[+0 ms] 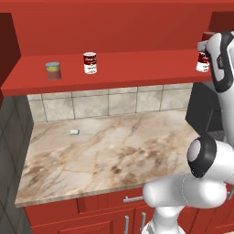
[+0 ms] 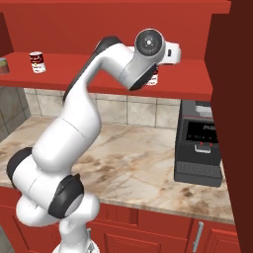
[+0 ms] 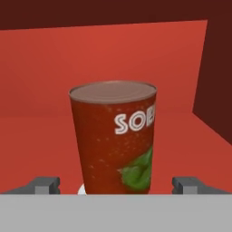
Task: Stack two cans on top of the other two cans in the cabinet.
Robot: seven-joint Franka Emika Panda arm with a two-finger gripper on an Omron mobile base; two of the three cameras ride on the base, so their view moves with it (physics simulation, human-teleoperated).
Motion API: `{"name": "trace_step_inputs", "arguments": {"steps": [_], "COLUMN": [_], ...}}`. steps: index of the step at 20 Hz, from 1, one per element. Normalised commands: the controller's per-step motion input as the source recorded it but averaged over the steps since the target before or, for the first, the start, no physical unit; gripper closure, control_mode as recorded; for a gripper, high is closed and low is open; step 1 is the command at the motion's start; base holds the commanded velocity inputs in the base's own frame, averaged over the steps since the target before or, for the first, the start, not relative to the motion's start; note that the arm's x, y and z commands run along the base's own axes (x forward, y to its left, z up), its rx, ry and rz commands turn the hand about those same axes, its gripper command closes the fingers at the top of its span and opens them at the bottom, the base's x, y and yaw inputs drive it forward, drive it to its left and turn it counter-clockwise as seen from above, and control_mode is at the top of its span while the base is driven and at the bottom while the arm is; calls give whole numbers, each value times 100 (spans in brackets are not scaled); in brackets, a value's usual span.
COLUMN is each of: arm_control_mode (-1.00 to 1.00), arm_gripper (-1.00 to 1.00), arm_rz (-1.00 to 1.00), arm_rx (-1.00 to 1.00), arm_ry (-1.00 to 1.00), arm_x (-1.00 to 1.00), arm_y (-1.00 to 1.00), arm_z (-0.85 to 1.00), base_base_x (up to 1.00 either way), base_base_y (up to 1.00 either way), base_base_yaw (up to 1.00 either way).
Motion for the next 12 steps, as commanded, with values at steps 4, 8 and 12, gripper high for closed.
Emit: {"name": "trace_step_inputs", "arguments": {"steps": [4,8,12], "arm_control_mode": [-100,-100,-100], "arm_gripper": [-100,-100,-100], "arm_rz": [0,-3,-4], "arm_rx": [0,0,0], "arm_ry": [0,0,0], "arm_x": [-31,-42,-46], "arm_y": [0,3,13], "arm_z": [0,-5,-4], "base_base_x": [0,0,0], "base_base_y": [0,0,0], "base_base_yaw": [0,0,0]}}
